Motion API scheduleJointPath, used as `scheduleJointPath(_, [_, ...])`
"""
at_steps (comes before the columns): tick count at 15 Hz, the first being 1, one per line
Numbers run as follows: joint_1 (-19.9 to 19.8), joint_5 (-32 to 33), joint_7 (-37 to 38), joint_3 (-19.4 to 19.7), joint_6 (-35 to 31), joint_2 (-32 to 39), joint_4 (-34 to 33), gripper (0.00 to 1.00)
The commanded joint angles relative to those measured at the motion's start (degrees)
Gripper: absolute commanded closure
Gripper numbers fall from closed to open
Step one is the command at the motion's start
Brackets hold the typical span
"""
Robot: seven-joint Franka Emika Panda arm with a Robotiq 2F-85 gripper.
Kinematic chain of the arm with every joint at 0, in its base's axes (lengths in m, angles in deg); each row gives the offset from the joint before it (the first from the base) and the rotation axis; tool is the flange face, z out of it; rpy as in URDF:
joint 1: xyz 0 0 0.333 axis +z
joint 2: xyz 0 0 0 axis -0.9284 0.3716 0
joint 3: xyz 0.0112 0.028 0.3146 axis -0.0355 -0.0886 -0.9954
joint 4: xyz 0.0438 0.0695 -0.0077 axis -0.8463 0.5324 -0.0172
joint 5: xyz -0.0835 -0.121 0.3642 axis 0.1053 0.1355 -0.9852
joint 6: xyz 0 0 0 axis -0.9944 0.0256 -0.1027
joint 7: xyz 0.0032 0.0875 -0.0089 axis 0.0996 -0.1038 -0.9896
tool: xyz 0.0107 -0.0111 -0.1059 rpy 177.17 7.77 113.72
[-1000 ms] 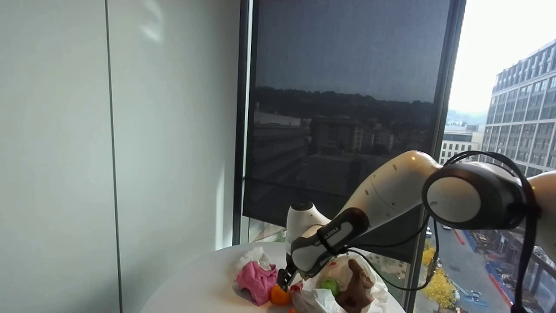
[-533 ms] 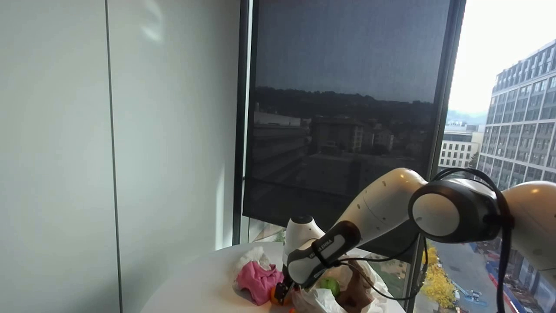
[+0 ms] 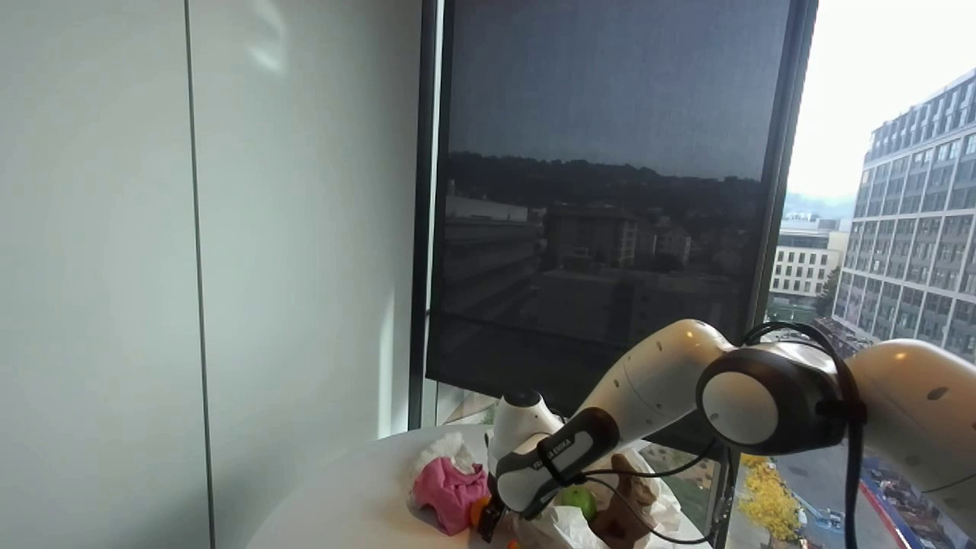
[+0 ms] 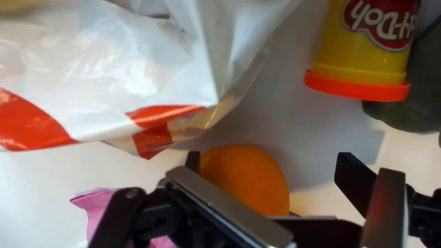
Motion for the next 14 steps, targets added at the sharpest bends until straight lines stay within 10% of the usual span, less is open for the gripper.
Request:
scheduleJointPath(1, [0.4,1.7,-4.0,0.6,-0.9,3.5,-5.3,0.0])
scheduleJointPath(7, [0.0,2.1,-6.6,0.4,-1.2,7.0,-8.7,0.0])
scheduleJointPath(8, [-0.1,1.9,-6.9,0.1,-1.4,7.6,-9.4,0.25])
scheduleJointPath(14, [1.3,2.7,-5.2,1.6,-2.0,4.8,-8.7,0.45])
